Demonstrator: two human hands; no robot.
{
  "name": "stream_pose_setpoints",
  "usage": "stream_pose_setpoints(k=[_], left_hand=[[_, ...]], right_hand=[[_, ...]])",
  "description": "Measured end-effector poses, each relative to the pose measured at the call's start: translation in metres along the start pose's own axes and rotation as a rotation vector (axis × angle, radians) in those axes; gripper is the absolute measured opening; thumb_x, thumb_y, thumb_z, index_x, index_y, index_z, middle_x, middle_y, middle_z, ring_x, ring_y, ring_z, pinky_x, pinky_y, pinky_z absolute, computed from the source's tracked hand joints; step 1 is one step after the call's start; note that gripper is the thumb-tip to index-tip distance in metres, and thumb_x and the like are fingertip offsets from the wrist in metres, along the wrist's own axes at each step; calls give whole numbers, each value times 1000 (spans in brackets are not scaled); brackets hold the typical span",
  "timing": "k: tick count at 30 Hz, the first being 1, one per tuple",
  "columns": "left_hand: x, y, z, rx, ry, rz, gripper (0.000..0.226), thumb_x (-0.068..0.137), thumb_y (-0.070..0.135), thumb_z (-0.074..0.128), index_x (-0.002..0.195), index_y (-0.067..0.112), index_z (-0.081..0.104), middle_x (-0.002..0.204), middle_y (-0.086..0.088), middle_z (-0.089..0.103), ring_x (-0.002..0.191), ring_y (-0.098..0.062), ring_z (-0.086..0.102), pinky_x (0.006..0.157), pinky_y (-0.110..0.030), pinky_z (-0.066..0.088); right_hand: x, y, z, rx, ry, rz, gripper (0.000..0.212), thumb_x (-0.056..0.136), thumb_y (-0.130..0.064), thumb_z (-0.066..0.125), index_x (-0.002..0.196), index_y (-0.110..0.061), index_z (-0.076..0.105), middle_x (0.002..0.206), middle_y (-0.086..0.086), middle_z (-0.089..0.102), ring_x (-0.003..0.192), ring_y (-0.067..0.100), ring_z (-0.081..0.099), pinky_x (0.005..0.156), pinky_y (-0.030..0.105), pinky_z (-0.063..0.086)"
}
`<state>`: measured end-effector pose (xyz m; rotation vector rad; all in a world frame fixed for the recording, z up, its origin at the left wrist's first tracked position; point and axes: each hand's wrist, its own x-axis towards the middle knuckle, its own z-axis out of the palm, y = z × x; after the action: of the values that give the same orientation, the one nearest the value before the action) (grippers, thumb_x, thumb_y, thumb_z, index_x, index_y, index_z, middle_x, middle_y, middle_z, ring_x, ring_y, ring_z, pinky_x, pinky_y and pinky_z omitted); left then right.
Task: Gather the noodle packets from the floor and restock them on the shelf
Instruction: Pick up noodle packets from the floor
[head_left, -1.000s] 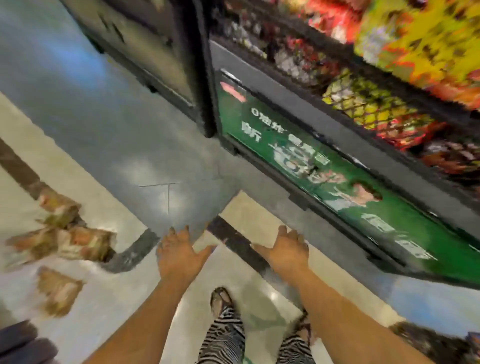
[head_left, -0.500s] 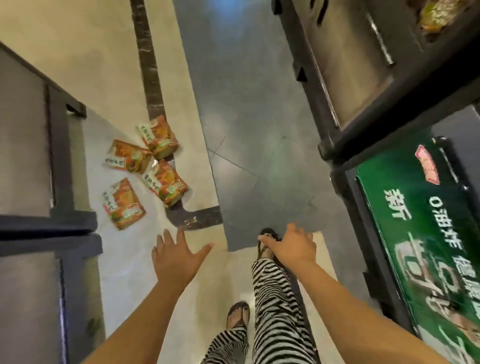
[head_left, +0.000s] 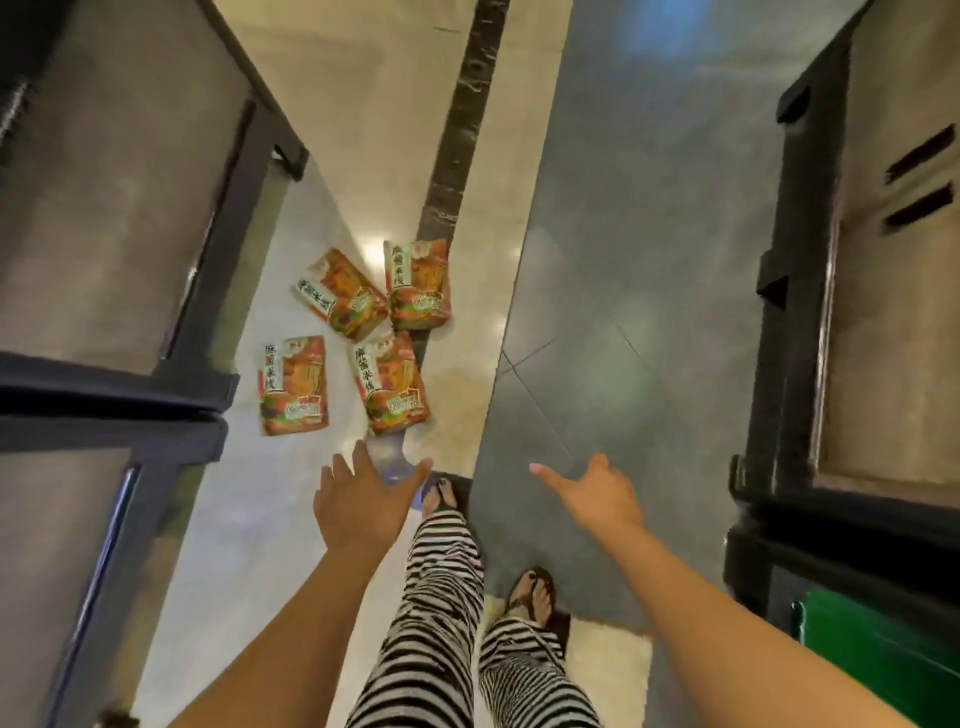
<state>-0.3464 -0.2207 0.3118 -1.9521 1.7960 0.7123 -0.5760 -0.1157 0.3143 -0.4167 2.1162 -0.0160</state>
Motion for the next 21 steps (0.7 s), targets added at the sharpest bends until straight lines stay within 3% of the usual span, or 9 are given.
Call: stream_pose_setpoints(k=[4,9,13,16,21], left_hand=[[66,10,-12,-44,-23,-91,108,72,87,31,153,14,28,151,-17,41,140,-37,37,112,-49,35],[198,27,7,-104,-1,-106,100,82,78,48,154,12,26,154,-18,37,141,-37,34,111,-48,34],[325,37,52,-233,77,-170,100,82,78,50,152,11,27,149,-19,43,137,-39,40,108,-49,36],[416,41,98,-345,121,-229,103,82,78,49,153,9,22,154,-21,36,141,-39,35,112,-49,32],[554,24,157,-528,245,-385,122,73,90,43,156,7,11,154,-26,33,141,-45,32,114,-55,29]], right_hand=[[52,-83,2,38,-50,-51,101,75,-76,60,143,-5,36,142,18,48,131,37,44,100,45,46],[161,-174,27,116,-114,-124,99,77,-72,62,148,-10,31,148,13,43,133,34,44,102,40,44],[285,-234,69,101,-106,-194,99,77,-71,64,146,-7,32,147,12,45,131,32,46,97,36,42],[382,-272,111,76,-92,-234,100,74,-74,64,140,-5,34,143,15,48,128,35,49,95,38,45],[512,-326,179,165,-68,-257,106,69,-73,70,140,-4,31,140,18,48,127,37,49,103,47,44]])
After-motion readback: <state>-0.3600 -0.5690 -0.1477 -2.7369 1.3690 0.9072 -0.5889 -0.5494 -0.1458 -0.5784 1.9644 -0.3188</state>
